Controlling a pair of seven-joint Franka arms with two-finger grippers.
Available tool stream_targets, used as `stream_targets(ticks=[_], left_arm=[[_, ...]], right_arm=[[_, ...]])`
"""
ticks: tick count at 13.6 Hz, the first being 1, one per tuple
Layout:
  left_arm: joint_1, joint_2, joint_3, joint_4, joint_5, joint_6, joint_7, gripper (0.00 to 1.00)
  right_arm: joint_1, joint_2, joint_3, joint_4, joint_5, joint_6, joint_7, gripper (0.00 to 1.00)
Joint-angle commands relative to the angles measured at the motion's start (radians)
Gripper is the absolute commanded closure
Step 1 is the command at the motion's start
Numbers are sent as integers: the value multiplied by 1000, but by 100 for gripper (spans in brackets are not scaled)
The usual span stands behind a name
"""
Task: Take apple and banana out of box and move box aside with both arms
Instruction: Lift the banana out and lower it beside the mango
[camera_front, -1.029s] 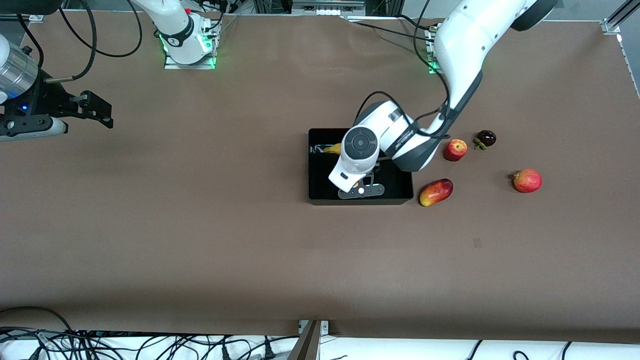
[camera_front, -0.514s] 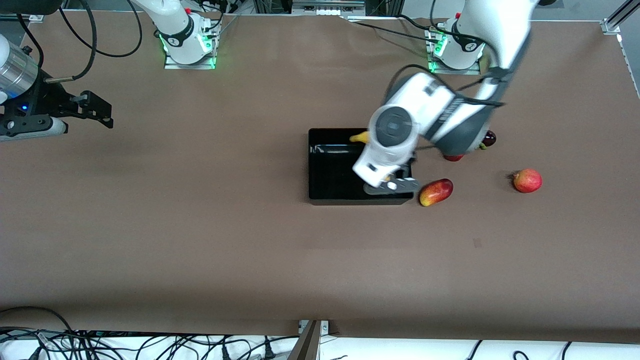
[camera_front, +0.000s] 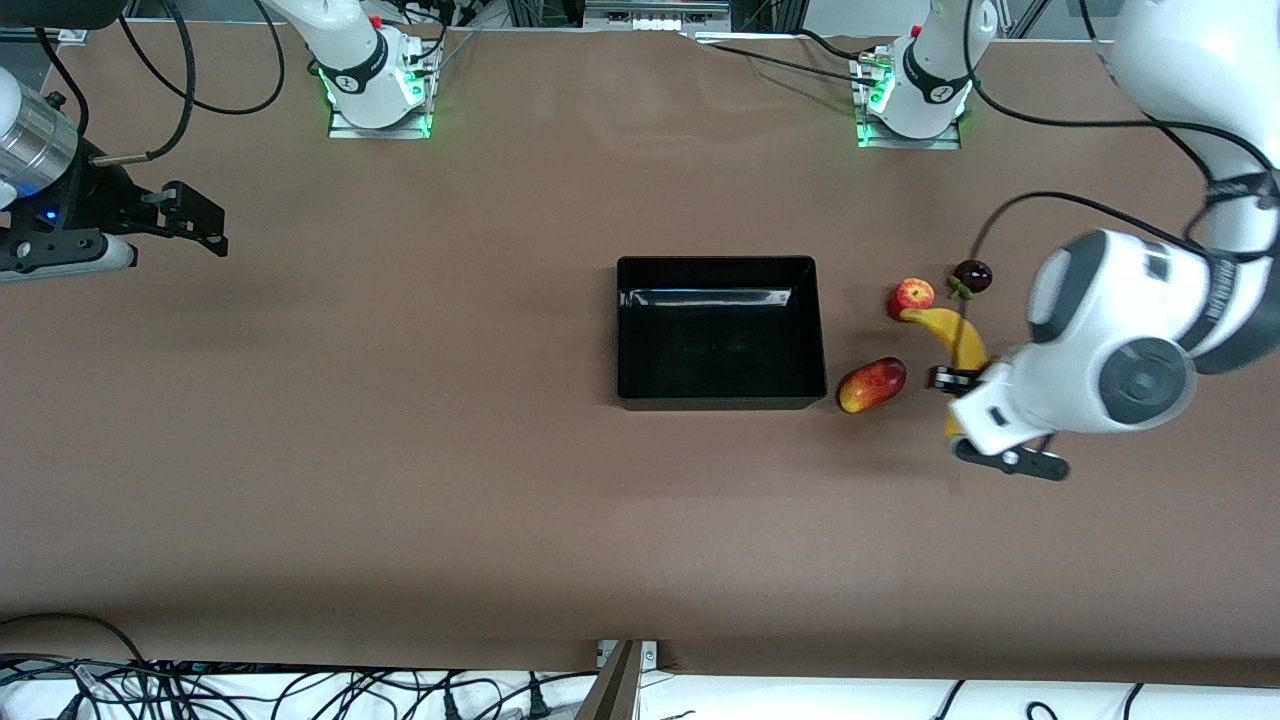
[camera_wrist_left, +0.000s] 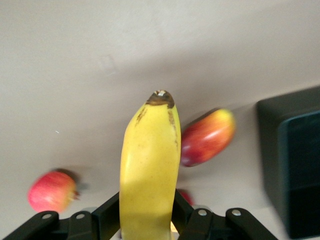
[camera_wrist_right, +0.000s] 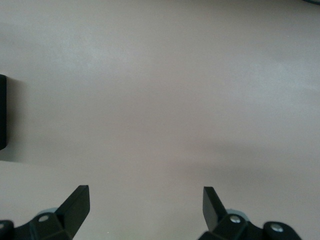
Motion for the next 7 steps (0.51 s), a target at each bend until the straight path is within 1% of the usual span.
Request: stream_targets(ticks=[1,2,3,4,6,7], left_arm=[[62,75,-11,-25,68,73,193,100],[103,90,-8,-53,68,126,243,100],[135,104,-8,-97,69,186,286,100],[154,105,-6,-148,68,252,309,100],[177,105,-6,-266,89,402,309,100],[183,105,-5,-292,94,446,309,100]], right_arm=[[5,4,11,19,2,-8,9,0],[20,5,23,19,2,1,6,0],[36,28,29,17,-1,46,5,0],[59,79,29,19,-3,84,-15,0],[118,99,29,20,-9,86,0,0],[157,107,29,25,-15,84,-6,0]])
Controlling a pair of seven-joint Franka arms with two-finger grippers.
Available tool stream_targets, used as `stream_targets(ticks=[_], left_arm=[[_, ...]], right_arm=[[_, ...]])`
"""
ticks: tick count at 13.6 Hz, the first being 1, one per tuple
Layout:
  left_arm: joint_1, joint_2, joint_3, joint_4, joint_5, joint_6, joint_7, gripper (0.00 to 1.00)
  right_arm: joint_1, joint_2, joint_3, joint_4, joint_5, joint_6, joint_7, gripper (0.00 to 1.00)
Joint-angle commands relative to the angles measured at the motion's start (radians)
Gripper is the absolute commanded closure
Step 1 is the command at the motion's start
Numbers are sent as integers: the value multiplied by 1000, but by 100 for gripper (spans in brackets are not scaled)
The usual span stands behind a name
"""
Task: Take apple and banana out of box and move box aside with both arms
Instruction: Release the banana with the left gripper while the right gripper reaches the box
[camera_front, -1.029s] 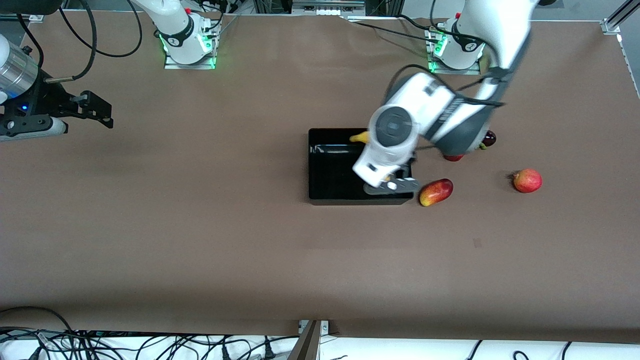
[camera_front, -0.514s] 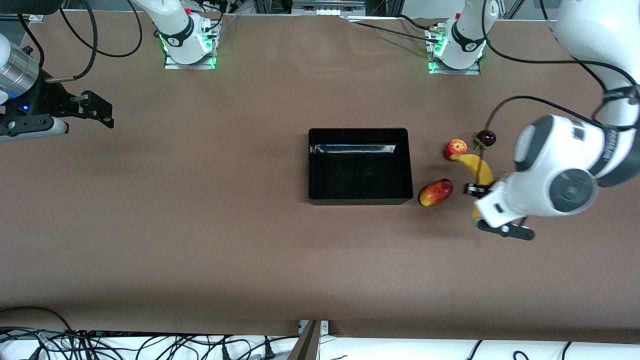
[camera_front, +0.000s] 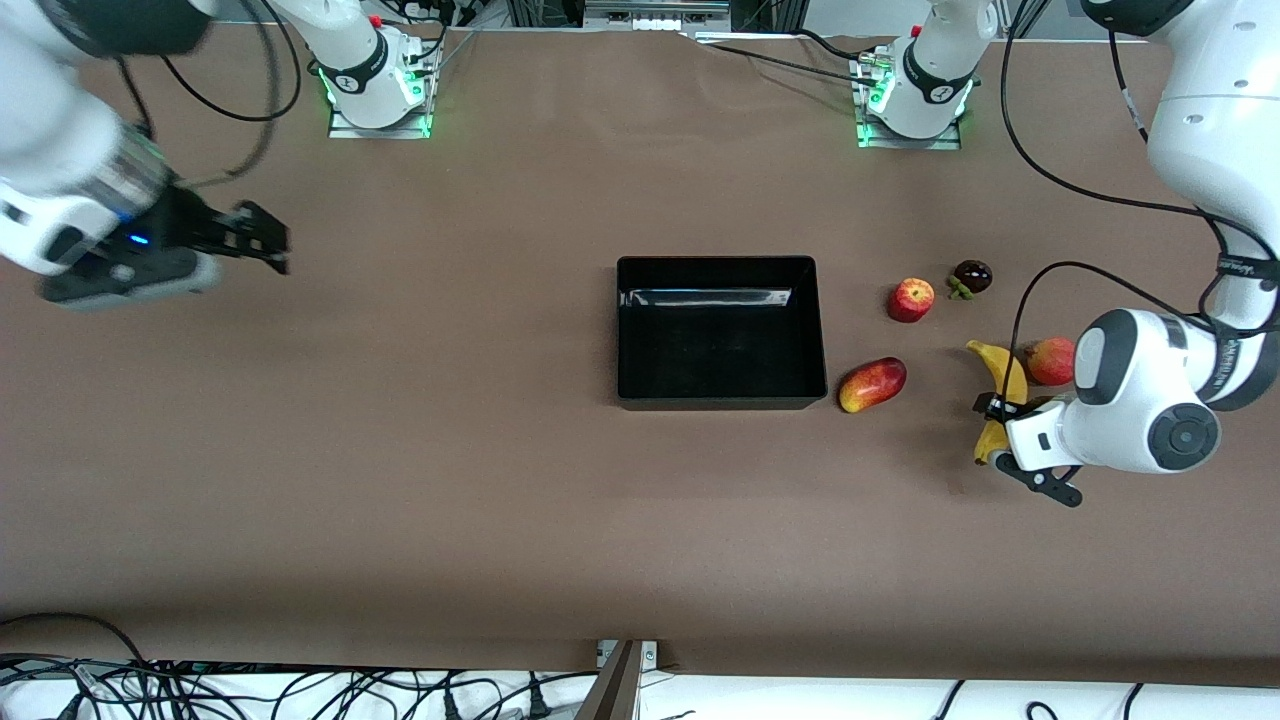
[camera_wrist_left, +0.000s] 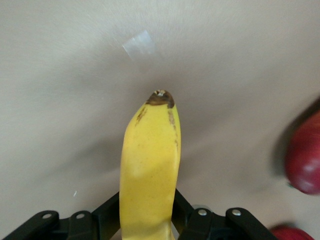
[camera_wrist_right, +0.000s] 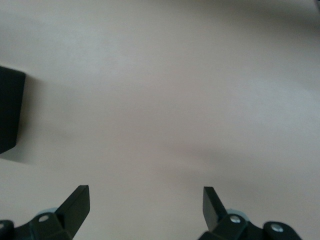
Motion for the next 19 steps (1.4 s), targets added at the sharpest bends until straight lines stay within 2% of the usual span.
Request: stream_targets(ticks=[1,2,3,6,9,10,13,15,17,18,19], left_arm=[[23,-37,-11,-103,32,96,14,87],[24,-35,-11,-105,32,96,10,26],[27,-37,-11,-105,32,93,14,0],[30,-113,-22,-84,29,55,10,0],[23,-251,-45,-32,15,-60,1,0],[23,-276,-66,19,15,-144,-2,0],[24,-309,-122,246,11,-484,-16,0],[17,-342,-136,318,-5,-662,-90,0],[-9,-444,-122,294,-84,-686,-169,0],[-69,-487,-72,292,-92,-689,-227,0],[-151,-533,26,285,-100,-683,-298,0]], right_arm=[[82,32,-2,23,-15,-5,-6,0],[101,59,-1,15,-14,-8,-9,0],[121,96,-2,20,-5,-33,-6,0],[181,148,-2,24,46,-13,25,0],[243,214,-1,23,95,77,227,0],[279,243,-1,23,98,122,279,0],[383,344,-1,23,184,270,460,0],[450,410,-1,23,189,385,615,0],[513,475,-2,23,184,482,702,0],[529,498,-2,23,180,521,729,0],[541,521,-2,23,177,551,743,1]])
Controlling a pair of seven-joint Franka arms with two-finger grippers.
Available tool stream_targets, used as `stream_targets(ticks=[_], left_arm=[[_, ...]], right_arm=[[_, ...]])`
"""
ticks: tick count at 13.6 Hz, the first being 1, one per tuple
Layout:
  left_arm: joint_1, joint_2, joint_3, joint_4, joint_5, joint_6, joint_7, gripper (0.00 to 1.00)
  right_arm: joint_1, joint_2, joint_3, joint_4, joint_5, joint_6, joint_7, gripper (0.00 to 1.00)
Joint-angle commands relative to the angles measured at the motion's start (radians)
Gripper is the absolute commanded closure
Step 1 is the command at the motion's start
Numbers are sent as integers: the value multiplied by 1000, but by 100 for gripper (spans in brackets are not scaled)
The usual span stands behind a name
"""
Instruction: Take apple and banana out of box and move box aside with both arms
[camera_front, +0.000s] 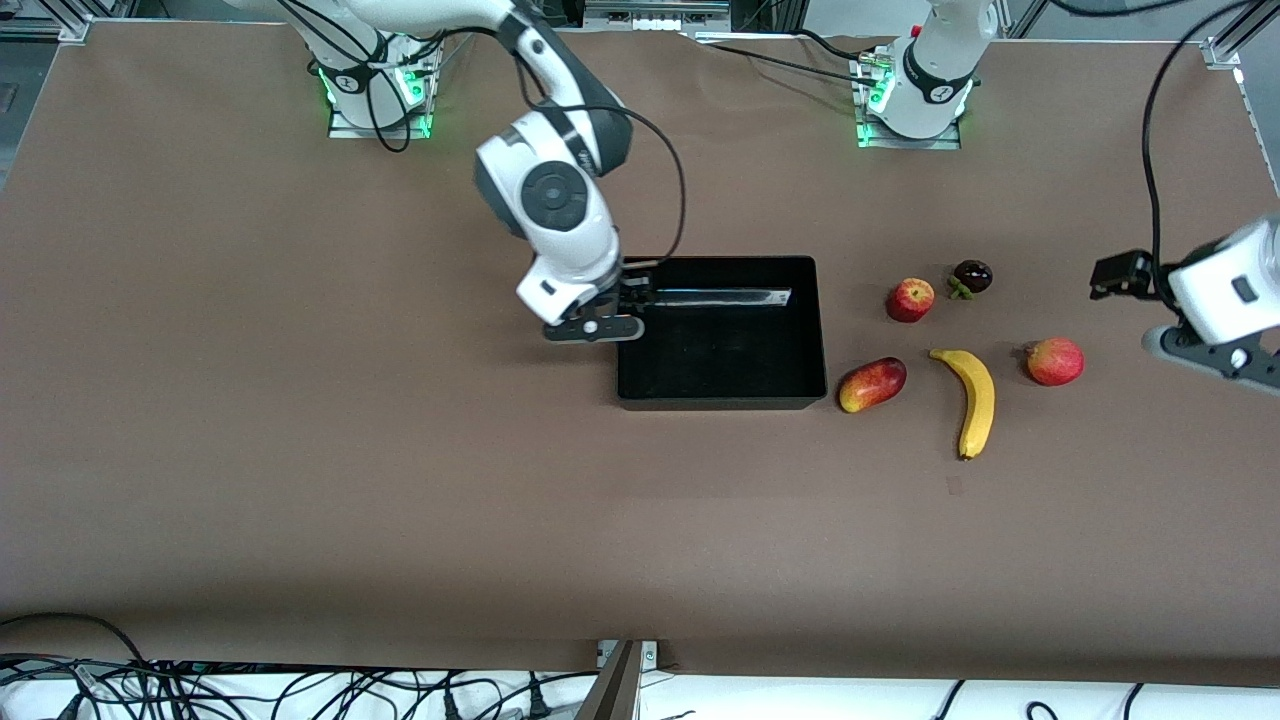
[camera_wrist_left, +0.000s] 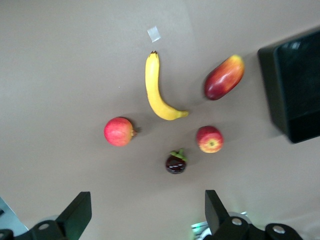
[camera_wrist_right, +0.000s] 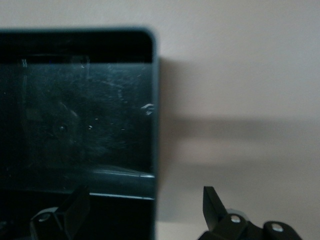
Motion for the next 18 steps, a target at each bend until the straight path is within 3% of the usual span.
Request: stream_targets(ticks=[1,3,5,6,10,11,14,18], left_arm=[[-199,-133,213,-56,-71,20,-172,0],[-248,-268,344,-236,-221,195,-216,0],[-334,-383,437,-438,-225,369,-222,0],[-354,-383,467,-457,-225,371,-219,0],[-360,-330,465,-483,-221,377,-214,0],[-356,-322,465,-478,-221,380,-208,0],[-351,-314,467,-472,-221,388,-208,0],[-353,-308,456,-471,-221,411,-220,0]], right_arm=[[35,61,-13,23,4,66,53,2],[41,81,-14,23,0,77,56,11],[43,84,-16,19,-12,77,50,31],[43,86,-17,17,-13,72,47,44],[32,86,-20,9,-11,66,15,95],[32,86,-20,0,-13,66,15,100],[12,75,-23,0,-11,58,-25,100],[-68,-41,-75,16,4,-144,-162,100]])
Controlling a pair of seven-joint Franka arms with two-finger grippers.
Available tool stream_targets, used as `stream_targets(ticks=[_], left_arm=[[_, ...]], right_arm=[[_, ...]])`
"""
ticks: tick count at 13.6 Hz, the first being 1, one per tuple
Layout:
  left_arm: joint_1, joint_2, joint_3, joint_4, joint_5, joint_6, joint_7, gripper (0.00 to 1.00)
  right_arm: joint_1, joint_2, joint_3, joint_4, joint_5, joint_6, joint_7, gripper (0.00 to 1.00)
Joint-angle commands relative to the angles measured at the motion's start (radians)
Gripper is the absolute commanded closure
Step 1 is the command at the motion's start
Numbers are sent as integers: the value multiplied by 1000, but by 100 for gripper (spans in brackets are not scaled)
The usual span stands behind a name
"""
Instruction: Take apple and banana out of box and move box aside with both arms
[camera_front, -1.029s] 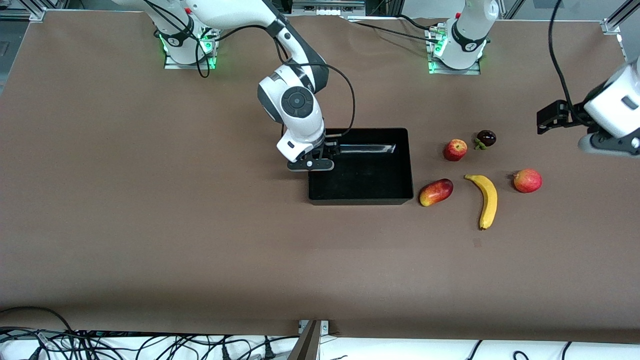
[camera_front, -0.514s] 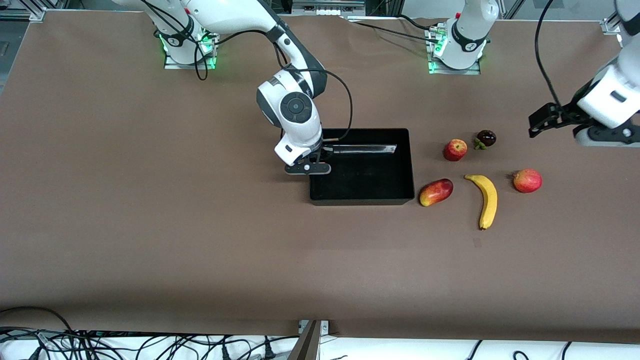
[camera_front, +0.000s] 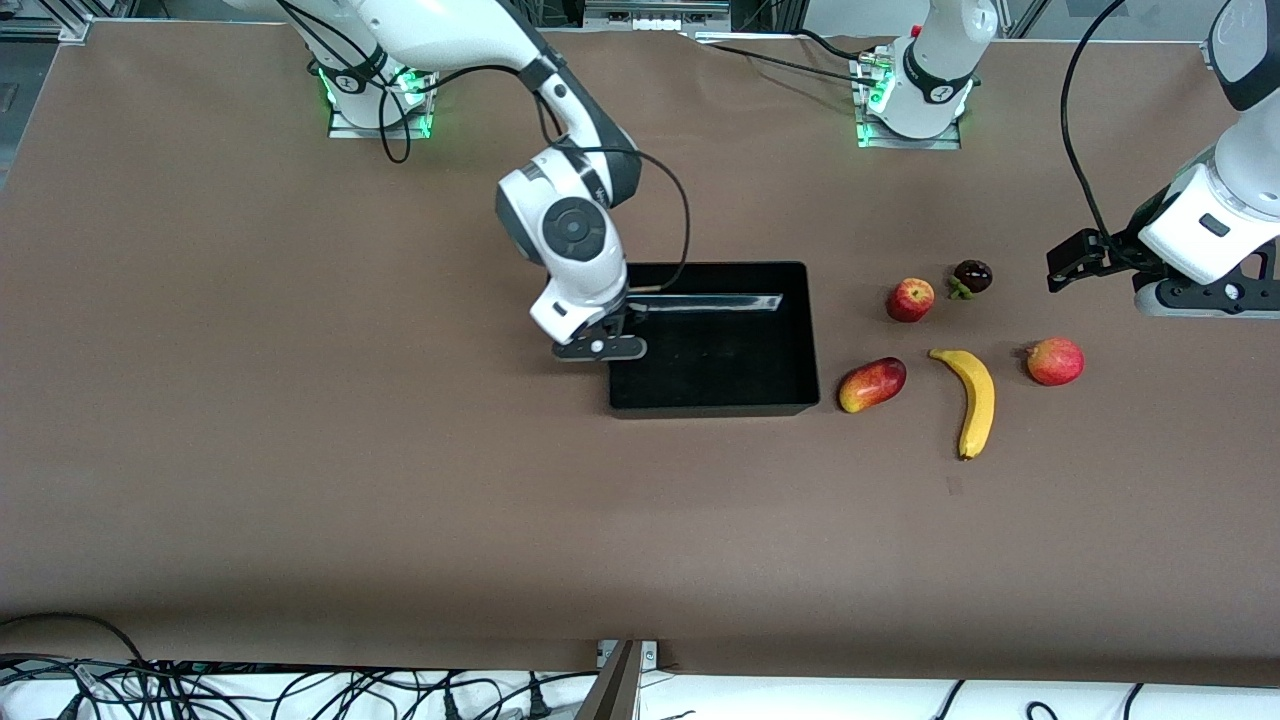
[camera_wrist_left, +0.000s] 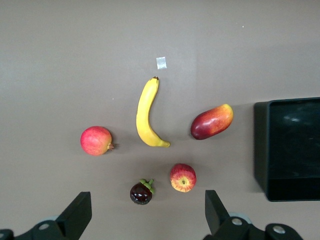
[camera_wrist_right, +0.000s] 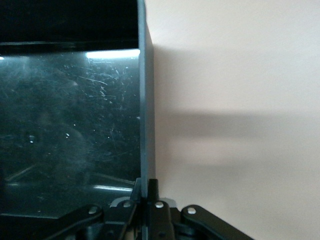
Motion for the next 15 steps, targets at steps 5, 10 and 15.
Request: stream_targets(ticks=[5,10,15], left_arm=[[-3,0,-2,5,-12,2,-14,0],[-5,0,-5,11,19,-4,-14,0],[-14,1,-6,22,19,-6,-13,0]], right_arm=[[-181,-217,-133,-16,15,-336,-428,100],[-192,-332,-344,-185,17,-338,-692,100],[-194,-402,-491,-508,17,8,-901,100]])
